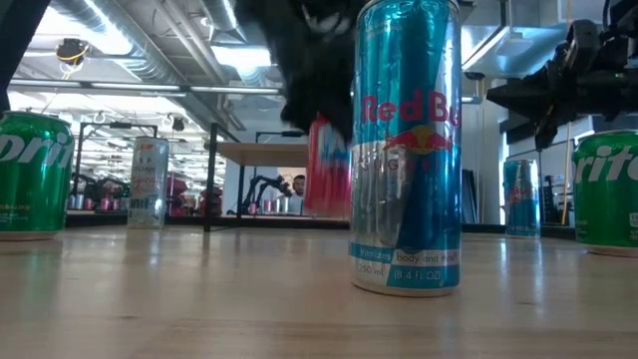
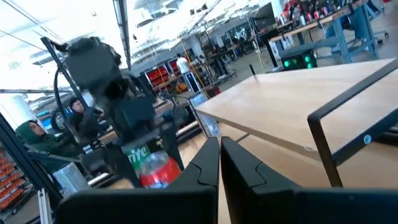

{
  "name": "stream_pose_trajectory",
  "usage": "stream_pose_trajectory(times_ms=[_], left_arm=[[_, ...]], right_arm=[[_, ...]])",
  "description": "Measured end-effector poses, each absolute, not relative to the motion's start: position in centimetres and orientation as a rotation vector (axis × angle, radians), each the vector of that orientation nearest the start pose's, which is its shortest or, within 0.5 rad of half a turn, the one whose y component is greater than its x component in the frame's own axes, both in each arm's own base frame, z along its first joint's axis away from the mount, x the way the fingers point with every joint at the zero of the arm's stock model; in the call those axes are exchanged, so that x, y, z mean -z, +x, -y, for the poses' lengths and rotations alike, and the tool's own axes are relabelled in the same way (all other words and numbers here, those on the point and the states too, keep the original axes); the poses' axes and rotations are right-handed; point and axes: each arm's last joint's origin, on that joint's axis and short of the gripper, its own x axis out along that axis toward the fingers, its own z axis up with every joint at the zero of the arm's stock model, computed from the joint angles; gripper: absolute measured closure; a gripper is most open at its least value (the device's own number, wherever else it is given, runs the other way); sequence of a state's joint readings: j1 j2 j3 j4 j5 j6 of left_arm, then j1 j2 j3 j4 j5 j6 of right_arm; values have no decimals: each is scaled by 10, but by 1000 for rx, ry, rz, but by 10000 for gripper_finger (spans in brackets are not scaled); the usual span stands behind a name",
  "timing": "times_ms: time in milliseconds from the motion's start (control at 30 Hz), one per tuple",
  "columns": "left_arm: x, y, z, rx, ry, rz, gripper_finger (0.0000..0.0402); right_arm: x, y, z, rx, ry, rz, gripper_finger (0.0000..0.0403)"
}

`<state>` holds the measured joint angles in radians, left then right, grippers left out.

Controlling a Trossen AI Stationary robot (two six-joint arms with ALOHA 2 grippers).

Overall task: Place canned beverage on shelf
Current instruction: Put the top red soda can on the shelf

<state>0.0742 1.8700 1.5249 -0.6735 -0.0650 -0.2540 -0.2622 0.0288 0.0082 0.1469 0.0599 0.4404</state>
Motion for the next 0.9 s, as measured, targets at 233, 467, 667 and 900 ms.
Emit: stream_pose_trajectory(times_ms=[233,467,667,900], left_arm=[[-329,387,-52,-268,-150,-984,134],[-386,350,-95,-346,-121,-923,134],[-396,312,-155,-467,-124,-947,134],[-396,270,-219,-482,-188,-937,134]], right_arm=[[-182,94,27,281,437,235,393],[-182,94,27,278,454,235,393],[-181,94,28,313,455,238,393],[-179,94,29,353,448,227,393]])
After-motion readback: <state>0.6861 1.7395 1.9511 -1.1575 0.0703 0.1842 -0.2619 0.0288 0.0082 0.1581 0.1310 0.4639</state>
